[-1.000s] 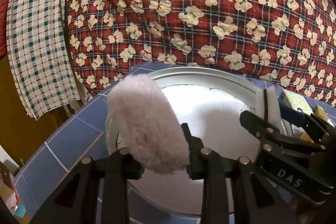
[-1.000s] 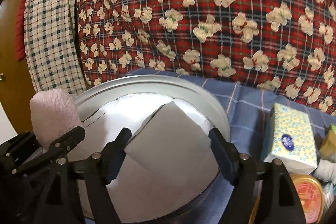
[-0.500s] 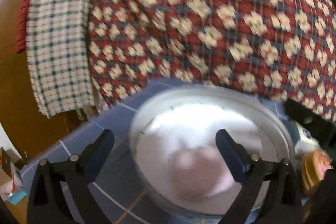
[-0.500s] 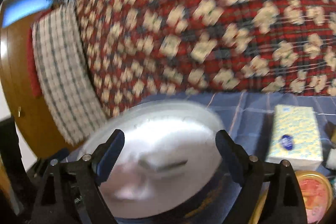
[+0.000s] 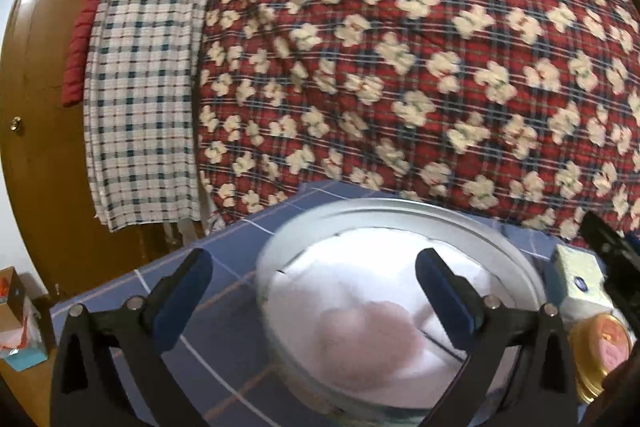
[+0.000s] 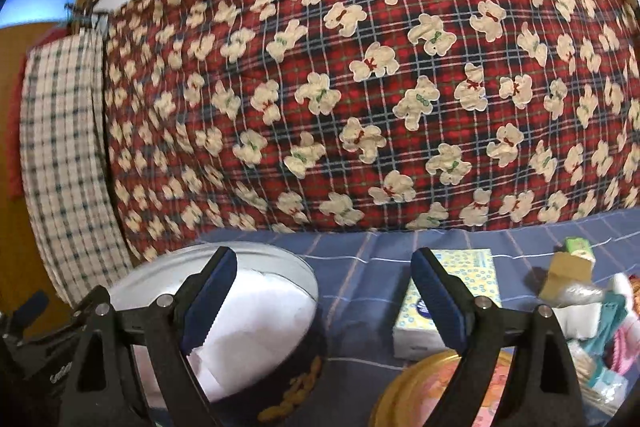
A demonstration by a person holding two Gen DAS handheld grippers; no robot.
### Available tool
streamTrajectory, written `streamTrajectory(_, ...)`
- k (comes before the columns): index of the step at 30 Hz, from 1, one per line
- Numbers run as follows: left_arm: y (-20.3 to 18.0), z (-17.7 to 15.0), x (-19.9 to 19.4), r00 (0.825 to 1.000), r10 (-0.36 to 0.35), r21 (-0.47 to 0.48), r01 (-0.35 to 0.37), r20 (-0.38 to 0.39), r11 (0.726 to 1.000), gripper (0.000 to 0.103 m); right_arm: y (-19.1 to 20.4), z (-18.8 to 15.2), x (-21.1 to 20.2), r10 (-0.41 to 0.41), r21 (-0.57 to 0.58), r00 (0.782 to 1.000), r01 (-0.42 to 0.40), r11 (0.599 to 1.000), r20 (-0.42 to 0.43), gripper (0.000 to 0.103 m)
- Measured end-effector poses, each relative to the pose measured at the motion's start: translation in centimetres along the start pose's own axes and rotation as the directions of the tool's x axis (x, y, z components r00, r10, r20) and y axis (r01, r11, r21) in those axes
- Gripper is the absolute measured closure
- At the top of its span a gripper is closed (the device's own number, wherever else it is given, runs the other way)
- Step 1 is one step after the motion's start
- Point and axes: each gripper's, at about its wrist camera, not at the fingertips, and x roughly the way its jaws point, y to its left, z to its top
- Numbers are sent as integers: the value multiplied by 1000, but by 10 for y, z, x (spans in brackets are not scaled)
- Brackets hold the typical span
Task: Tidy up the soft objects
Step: 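Open both tools to drop the puff and sponge into the tin, then move both tools back to the remaining soft items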
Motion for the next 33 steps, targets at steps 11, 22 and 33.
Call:
streamTrajectory(11, -28, -6, -13, 998, -64, 44, 63, 2, 997, 0, -16, -13, -2, -73, -40, 996, 72, 997, -46, 12)
streamTrajectory(22, -58, -14, -30, 990, -138, 73, 140, -23, 987, 0, -42, -17, -30, -122, -122, 992, 119, 985, -25, 12)
streamTrajectory(33, -99, -25, -56, 970, -240, 125, 243, -38, 962, 0, -73, -19, -50, -167, -157, 986, 161, 974, -27, 12)
